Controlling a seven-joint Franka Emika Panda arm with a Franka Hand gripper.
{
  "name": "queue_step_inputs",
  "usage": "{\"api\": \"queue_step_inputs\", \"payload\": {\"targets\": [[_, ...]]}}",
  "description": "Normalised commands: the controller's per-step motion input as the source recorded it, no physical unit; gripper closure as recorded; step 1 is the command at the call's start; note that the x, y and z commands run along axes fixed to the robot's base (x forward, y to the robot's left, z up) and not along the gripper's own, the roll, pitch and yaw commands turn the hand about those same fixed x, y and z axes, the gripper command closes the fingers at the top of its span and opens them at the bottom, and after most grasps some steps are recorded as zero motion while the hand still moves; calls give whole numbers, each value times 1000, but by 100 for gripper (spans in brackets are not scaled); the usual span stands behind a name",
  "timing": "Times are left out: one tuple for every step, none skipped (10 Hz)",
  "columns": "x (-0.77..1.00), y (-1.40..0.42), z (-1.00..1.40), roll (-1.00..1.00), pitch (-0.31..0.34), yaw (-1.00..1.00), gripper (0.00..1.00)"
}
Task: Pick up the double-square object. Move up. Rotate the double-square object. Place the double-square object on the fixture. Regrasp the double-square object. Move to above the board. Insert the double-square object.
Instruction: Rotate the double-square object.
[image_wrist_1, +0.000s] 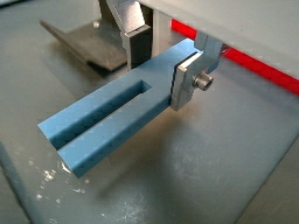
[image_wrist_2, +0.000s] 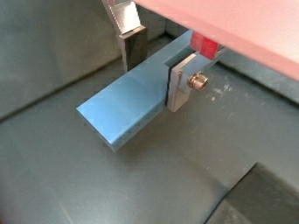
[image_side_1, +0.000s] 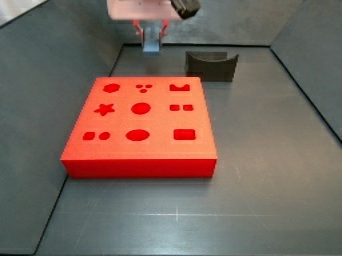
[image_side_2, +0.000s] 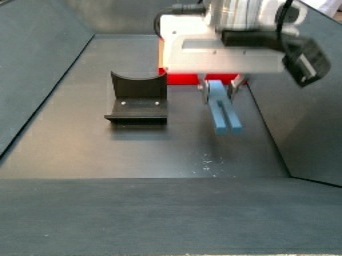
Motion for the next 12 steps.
{"api": "queue_step_inputs", "payload": {"targets": [[44,7,-906,-79,-41,17,100],[44,13,-763,-92,-42,16,100],[39,13,-587,-110,-46,16,100],[40,14,-504,-117,-51,15,100],[36,14,-307,-136,-59,16,100],[37,14,-229,-143,-62,17,100],[0,0,0,0,0,0,0],[0,0,1000,0,0,0,0],[-8,-1,1000,-1,12,0,0],[-18,2,1000,4,32,-1,0],[-13,5,1000,13,60,-6,0],[-14,7,1000,24,73,-10,0]]}}
